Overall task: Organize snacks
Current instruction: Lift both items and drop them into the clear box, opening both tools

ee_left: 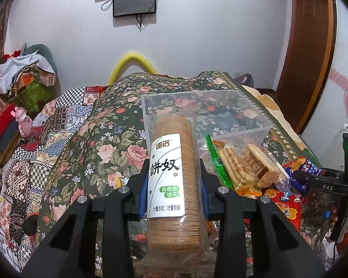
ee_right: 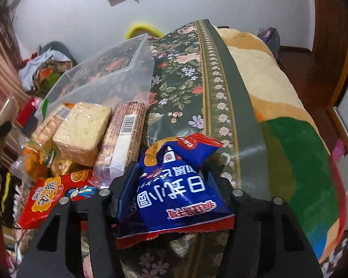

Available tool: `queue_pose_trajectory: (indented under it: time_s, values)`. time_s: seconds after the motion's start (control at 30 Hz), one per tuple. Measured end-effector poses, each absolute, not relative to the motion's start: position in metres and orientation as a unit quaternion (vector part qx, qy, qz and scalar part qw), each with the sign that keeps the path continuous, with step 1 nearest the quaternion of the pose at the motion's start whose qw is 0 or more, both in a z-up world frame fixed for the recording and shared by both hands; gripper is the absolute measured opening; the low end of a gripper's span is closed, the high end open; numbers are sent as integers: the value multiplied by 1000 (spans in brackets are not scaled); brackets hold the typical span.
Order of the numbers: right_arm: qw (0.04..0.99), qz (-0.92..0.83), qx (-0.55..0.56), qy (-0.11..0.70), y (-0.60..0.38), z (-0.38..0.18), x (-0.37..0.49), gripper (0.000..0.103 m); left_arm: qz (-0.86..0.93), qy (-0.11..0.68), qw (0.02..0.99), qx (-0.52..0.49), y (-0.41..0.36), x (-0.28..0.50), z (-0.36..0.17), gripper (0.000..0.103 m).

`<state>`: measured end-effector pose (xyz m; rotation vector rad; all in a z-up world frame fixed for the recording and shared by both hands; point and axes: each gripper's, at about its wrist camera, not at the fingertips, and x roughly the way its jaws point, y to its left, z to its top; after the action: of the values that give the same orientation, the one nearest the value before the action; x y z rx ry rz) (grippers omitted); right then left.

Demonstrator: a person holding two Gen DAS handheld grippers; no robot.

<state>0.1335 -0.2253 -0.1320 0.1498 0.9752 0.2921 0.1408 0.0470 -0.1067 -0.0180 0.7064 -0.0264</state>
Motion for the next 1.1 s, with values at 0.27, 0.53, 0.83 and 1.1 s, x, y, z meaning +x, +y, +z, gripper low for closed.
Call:
queue_pose_trajectory:
  time_s: [0.27,0.53,0.83,1.1]
  values:
    - [886,145,50,437,-214,-110,130,32,-19,338,941,-13,47,152,-98,35]
    - [910,159,35,382,-201,-67,148,32,-32,325,945,-25,49,185,-78,35]
    - [921,193,34,337,-163,-41,189,32,-33,344,938,-28,49,238,-82,36]
    - [915,212,14,342,-130,-48,230,32,-23,373,928,-14,50,284,-103,36]
